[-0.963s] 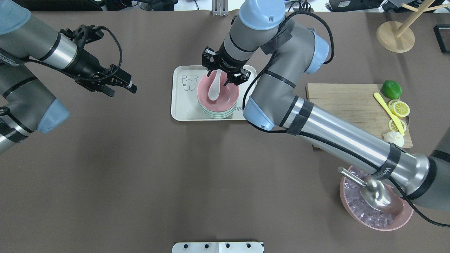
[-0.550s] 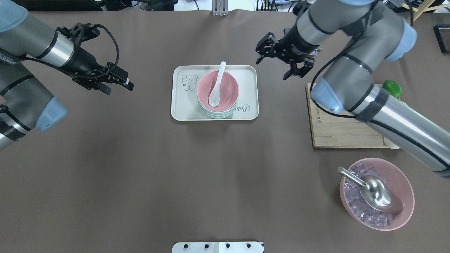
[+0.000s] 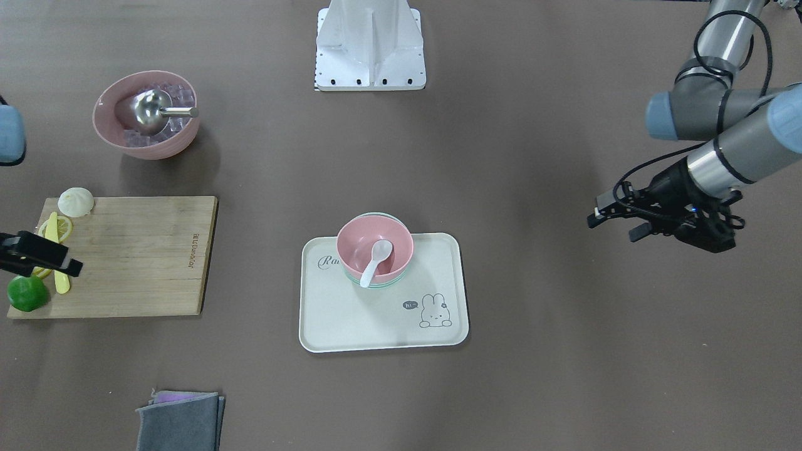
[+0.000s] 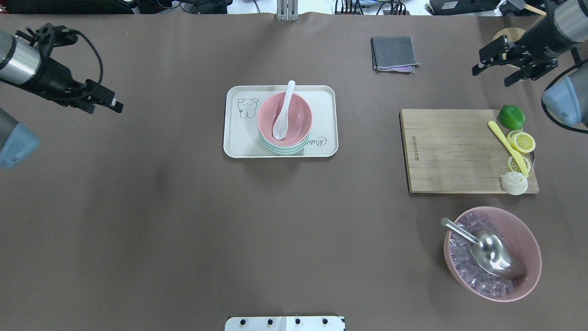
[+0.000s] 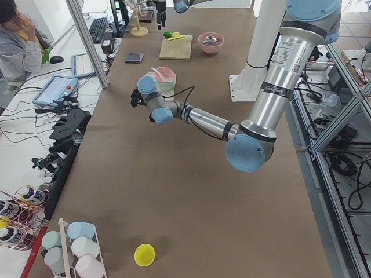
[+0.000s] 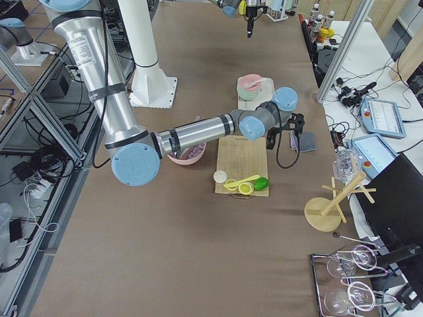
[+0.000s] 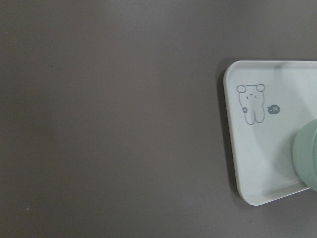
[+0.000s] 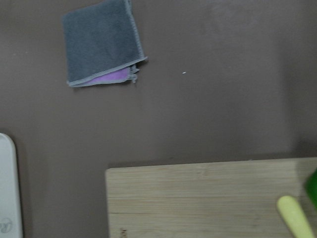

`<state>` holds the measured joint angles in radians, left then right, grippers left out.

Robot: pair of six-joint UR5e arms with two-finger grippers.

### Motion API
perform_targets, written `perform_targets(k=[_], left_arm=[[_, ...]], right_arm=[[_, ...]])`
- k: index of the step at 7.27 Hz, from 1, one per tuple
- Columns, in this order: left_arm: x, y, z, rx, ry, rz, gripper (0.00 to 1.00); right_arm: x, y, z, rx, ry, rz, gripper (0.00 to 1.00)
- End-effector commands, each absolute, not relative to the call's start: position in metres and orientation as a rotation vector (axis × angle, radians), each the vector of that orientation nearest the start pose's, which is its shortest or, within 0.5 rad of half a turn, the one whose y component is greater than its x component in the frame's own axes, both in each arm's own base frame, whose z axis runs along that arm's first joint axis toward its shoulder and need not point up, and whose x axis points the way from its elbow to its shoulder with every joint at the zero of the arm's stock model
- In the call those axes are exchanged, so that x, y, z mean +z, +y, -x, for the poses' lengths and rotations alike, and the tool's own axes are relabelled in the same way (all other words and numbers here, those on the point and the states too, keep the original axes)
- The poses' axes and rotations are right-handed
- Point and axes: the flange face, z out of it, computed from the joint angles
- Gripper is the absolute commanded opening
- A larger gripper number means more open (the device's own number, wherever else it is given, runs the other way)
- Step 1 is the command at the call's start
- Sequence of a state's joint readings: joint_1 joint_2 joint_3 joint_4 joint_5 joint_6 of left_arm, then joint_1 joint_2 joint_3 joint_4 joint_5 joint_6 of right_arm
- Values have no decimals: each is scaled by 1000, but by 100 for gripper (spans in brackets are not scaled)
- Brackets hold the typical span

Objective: Stack pink bowl on green and place spoon

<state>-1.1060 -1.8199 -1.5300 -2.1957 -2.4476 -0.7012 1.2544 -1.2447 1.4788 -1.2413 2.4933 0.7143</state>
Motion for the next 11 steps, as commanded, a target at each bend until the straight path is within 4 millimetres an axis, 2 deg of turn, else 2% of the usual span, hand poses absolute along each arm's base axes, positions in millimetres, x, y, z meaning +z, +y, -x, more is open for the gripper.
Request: perform_targets(k=[1,2,3,4,5,6,7,8,9,10,11], left_arm=[[529,-548,-161,219,1015,-257,98],[529,-549,-145,191,1017,-254,98],[536,-551,-139,163,991,-232,98],[558,-538,-116,198,971,-231,98],[595,-548,-62,309,828,-286,98],[608,-547,-10,361,750,-269,98],[609,-553,18,390,684,-225,98],[599,-549,23,383,666,-223,98],[609,-541,23,377,659,-206,98],[599,-535,24,394,661,-234,98],[599,-527,25,377,661,-230,98]], right_arm=[[522,-624,120,45,-991,-39,100],[524,-627,122,43,-983,-42,100],[532,-628,117,46,-976,-37,100],[540,-632,113,16,-940,-69,100],[546,-631,86,33,-957,-76,100],[561,-630,84,-18,-923,-79,100],[569,-629,37,-15,-917,-117,100],[577,-631,45,-69,-870,-103,100],[570,-633,23,-58,-843,-133,100],[572,-634,26,-58,-832,-114,100],[574,-632,13,-66,-844,-121,100]])
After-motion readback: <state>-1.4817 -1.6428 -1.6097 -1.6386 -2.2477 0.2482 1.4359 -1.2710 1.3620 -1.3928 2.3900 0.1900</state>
